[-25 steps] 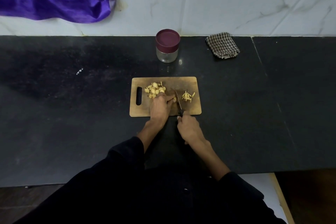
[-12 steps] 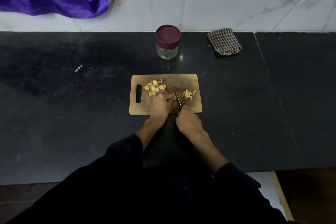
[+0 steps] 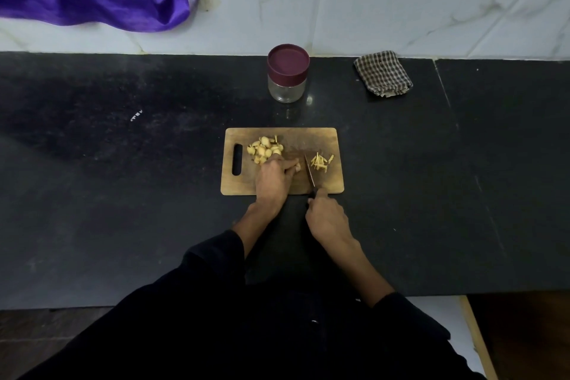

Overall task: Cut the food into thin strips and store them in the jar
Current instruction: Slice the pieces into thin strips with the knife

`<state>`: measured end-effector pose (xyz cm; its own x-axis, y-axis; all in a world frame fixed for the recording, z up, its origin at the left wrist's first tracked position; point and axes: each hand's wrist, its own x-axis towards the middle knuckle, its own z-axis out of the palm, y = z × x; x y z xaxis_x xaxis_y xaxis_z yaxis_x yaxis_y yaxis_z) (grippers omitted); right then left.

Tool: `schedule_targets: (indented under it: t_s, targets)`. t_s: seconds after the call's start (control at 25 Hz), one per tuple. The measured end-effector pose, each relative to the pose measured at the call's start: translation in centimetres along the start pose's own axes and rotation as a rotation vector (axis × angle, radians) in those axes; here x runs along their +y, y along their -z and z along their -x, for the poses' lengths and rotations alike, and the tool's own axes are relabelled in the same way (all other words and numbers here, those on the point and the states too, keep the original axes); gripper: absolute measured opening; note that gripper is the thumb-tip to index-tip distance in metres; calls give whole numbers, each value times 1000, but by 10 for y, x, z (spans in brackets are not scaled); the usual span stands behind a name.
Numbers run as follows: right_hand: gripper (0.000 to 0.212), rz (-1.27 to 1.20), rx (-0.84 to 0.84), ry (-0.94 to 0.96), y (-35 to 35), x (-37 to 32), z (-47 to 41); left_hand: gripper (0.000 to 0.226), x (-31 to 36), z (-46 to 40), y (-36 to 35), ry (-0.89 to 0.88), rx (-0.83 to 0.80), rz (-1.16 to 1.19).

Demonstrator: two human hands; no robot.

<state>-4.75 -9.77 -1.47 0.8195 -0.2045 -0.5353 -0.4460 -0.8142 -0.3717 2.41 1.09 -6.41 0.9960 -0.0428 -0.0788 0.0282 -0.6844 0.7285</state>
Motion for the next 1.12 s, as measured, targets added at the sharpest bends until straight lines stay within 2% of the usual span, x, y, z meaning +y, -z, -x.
schedule_targets:
  t_s: [0.12,0.44,1.12]
  targets:
    - [28,-41,35,7,4,1,-3,27,1,0,1,-1,5,5]
    - [27,-97,-31,54,1,-7,-3,27,-2,0,0,-18,6,-18]
    - [25,-52,-35,30,5,-22,-13,22,-2,-1,0,-41,20,-26]
